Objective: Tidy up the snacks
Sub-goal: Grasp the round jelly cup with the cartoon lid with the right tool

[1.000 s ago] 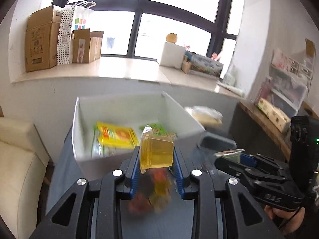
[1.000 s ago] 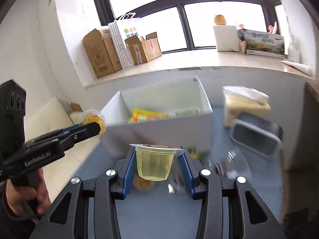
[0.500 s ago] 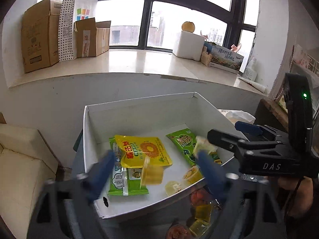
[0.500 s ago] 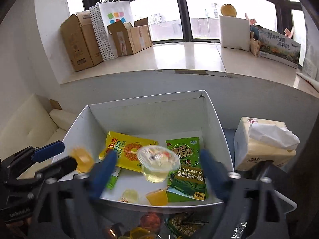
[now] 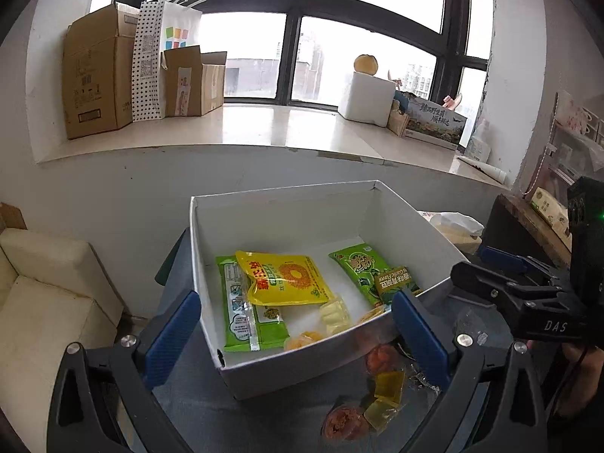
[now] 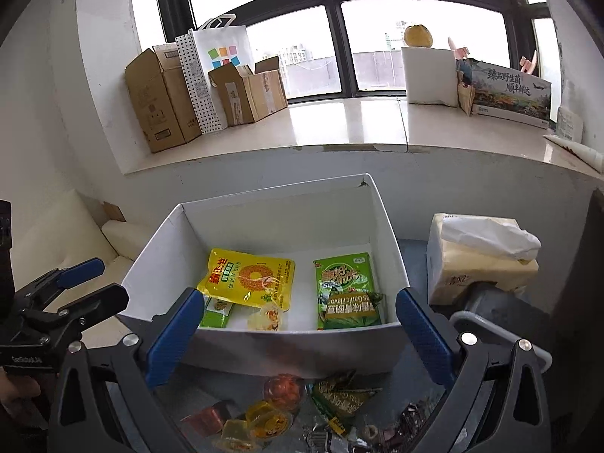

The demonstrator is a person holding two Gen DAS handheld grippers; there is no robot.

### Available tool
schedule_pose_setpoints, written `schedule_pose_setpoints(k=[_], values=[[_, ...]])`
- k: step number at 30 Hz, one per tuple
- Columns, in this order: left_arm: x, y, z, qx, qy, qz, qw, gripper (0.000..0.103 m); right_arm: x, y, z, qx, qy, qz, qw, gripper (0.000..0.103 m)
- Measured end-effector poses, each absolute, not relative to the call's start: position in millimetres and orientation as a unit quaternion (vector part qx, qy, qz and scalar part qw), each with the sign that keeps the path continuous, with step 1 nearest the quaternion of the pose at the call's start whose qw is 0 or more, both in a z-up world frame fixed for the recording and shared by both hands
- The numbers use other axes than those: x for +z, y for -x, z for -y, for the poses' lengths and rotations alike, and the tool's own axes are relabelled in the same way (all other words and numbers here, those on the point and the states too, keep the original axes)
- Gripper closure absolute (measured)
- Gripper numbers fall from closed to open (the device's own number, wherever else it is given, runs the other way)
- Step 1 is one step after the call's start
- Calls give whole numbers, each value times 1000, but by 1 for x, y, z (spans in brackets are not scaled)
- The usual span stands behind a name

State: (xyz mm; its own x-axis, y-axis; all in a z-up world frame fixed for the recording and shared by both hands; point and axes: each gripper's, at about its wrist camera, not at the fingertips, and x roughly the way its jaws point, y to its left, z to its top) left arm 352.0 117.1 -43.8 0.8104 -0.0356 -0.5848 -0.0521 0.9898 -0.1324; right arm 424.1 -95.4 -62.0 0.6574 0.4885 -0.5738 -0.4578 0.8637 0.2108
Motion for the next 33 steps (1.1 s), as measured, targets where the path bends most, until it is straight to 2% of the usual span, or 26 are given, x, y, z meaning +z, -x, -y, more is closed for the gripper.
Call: schedule_pose_setpoints(k=[14, 22, 31, 33], values=[[-72, -250, -93, 2, 72, -309, 948, 0, -135, -324, 82, 284, -57, -387, 875, 0], [-96, -221, -111, 13, 95, -332, 938, 0, -165, -326, 47, 303, 28, -394, 867, 0], [-116, -224, -120, 19, 105, -353, 930, 0, -176, -344, 29, 298, 47, -399, 866, 0], [-119, -226, -118, 15, 102, -355, 929, 0, -179, -347, 24, 291, 57, -402, 866, 5]])
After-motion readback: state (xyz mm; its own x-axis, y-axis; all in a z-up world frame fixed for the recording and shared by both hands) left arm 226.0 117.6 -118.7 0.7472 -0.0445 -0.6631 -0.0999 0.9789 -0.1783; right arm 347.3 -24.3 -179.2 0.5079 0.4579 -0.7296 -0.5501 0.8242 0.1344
